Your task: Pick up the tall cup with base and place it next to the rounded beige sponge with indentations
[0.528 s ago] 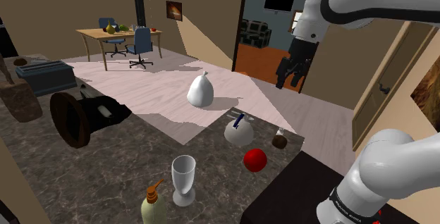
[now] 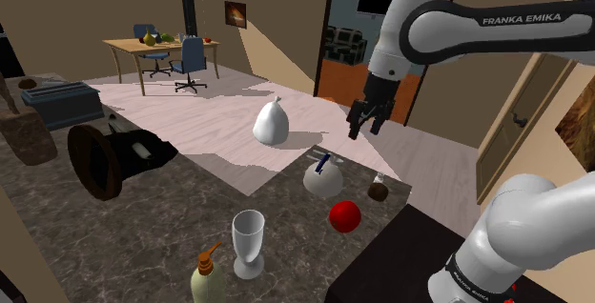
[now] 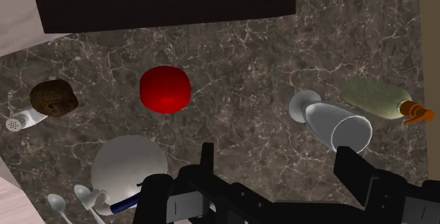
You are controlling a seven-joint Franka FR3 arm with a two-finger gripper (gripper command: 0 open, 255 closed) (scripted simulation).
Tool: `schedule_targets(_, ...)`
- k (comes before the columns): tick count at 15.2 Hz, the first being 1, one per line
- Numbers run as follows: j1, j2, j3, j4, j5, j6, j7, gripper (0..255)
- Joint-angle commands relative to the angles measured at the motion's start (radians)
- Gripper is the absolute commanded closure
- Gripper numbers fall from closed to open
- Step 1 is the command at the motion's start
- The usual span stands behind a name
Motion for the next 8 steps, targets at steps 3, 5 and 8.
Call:
schedule_targets(3, 0.02, 0.101, 0.076, -0.015, 0.021, 0.12, 0.07, 0)
schedule_targets(5, 0.027, 0.157, 0.11, -0.017, 0.025, 0.177, 0.102, 0)
schedule_targets(8, 0.033, 0.251, 0.161, -0.008, 0.022, 0.262, 0.154, 0)
